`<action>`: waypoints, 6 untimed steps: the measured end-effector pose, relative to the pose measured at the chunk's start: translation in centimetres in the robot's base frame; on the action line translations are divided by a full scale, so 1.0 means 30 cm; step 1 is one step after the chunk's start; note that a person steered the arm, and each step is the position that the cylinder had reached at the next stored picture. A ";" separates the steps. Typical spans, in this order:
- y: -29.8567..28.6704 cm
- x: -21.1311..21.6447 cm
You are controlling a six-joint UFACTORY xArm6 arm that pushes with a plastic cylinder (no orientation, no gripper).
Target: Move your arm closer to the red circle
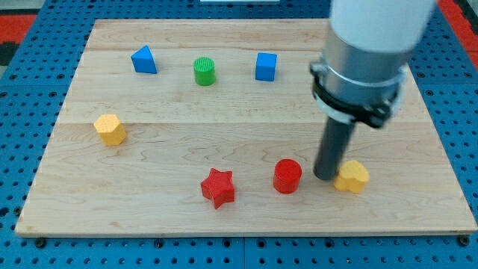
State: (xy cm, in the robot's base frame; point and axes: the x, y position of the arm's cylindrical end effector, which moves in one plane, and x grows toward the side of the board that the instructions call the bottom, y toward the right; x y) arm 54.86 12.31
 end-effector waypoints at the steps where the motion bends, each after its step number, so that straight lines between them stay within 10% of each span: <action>1: 0.032 0.043; 3: -0.184 0.008; 4: -0.185 -0.235; 6: 0.017 -0.213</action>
